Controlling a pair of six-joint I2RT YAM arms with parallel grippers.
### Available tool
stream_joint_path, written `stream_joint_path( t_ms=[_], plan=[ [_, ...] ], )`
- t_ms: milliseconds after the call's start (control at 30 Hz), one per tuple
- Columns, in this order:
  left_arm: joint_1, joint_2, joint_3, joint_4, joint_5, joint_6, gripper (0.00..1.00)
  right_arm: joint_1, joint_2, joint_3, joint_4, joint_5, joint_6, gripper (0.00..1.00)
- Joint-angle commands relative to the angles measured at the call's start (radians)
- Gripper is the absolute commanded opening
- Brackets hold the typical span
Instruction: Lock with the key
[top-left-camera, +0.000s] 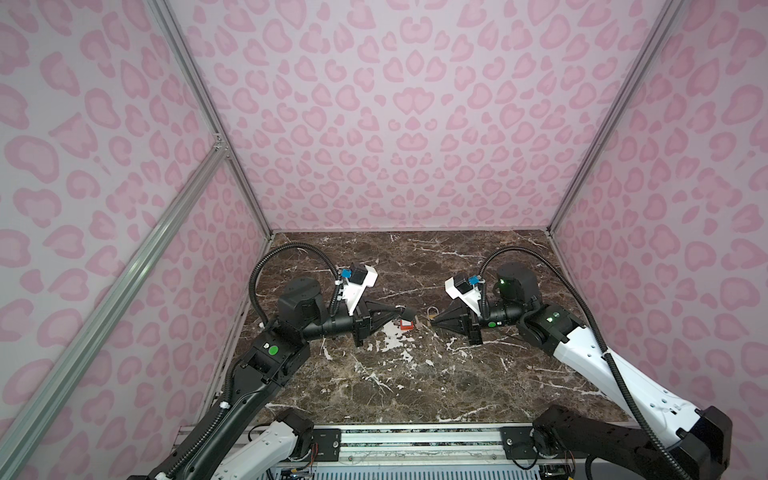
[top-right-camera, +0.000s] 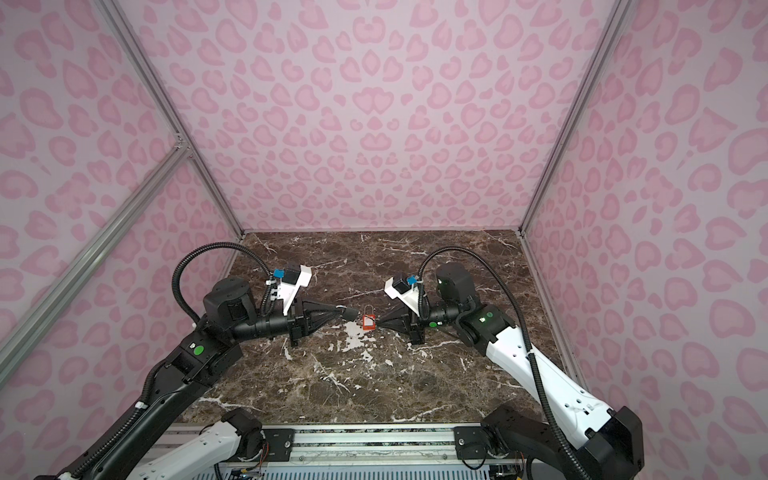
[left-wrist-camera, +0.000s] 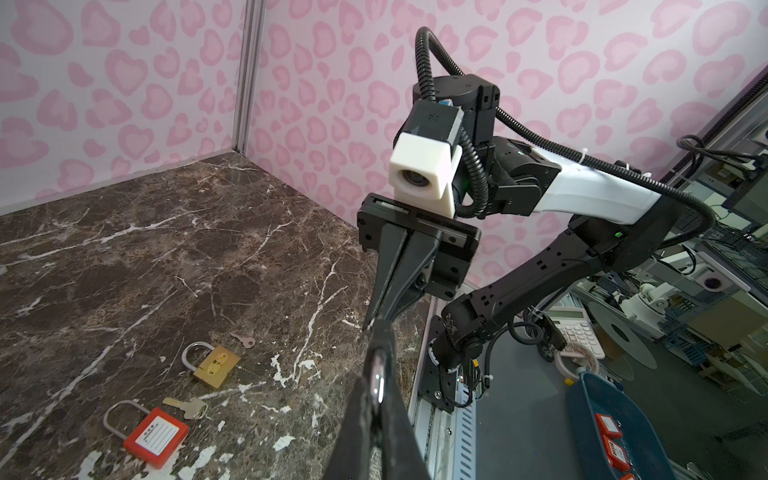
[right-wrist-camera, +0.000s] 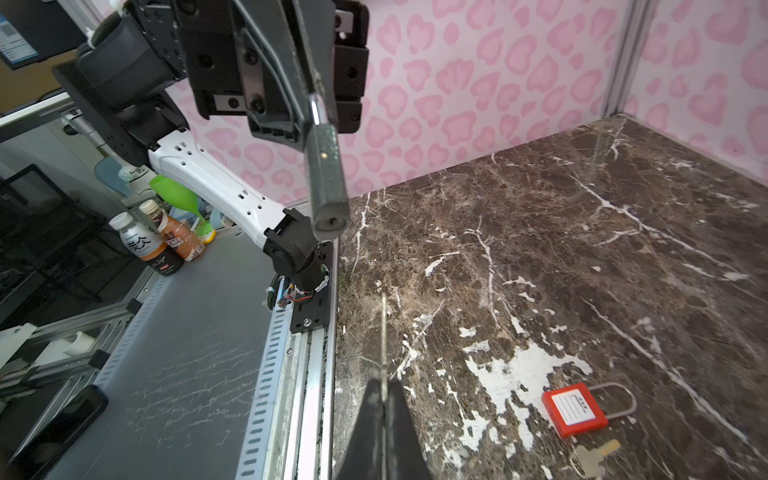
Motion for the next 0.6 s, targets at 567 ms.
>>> stream_joint_path(
  t_ms=[567],
  plan=[
    [-0.05, 0.413, 0.158, -0.077, -0.053, 0.19, 0.04, -0.233, -0.166, -0.238, 0.255, 0.477, 0.304, 0.0]
  ],
)
